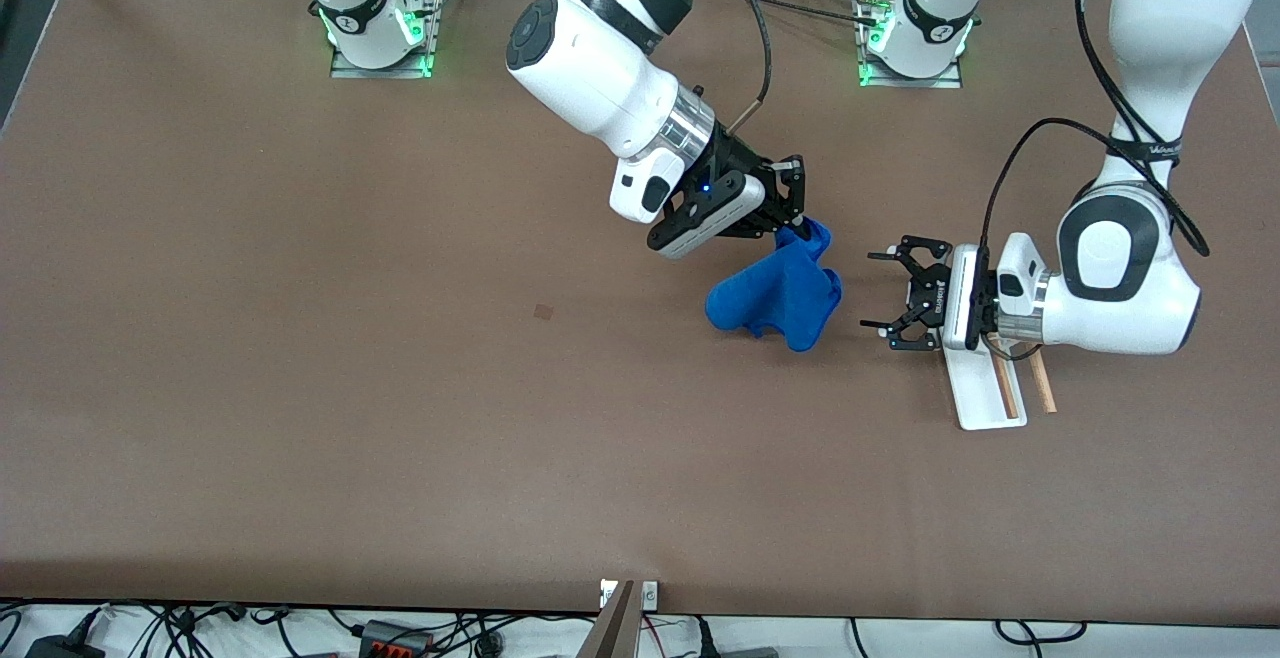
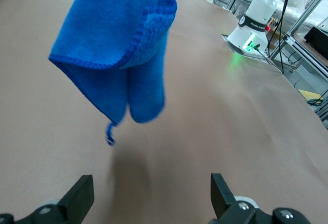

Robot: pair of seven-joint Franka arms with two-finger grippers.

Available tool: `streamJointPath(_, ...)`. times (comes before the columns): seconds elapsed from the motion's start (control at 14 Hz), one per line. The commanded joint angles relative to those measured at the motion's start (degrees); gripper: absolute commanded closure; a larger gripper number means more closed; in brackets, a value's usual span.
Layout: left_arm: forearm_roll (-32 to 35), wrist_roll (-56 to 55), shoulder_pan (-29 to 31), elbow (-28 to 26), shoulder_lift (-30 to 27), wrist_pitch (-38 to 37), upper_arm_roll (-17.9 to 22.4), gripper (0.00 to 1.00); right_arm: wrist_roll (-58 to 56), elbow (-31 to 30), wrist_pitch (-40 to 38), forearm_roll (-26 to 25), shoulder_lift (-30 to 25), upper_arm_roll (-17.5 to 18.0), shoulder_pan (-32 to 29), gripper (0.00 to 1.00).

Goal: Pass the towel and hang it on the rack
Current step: 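Hold the towel with the right gripper while the left gripper reaches it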

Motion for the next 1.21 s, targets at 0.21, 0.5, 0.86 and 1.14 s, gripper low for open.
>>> streamJointPath(0.21, -10.33, 11.82, -3.42, -1.88, 4.01, 5.03, -0.18, 0.0, 0.79, 0.73, 0.6, -0.32, 0.42, -0.19, 0.53, 1.0)
streamJointPath(0.5, -20.17, 18.68, -4.74, -3.8, 7.44, 5.03, -0.45, 0.0, 0.79, 0.38, 0.6, -0.33, 0.42, -0.27, 0.53, 1.0)
streamJointPath(0.86, -25.56, 23.44, -5.62, -3.02, 9.21, 8.72, -0.36, 0.0, 0.7, 0.38, 0.6, -0.33, 0.42, -0.27, 0.53, 1.0)
streamJointPath(1.14, -25.47, 24.31, -7.11, 0.31, 9.38, 9.43, -0.45, 0.0, 0.79, 0.38, 3.23, -0.33, 0.42, -0.27, 0.62, 1.0)
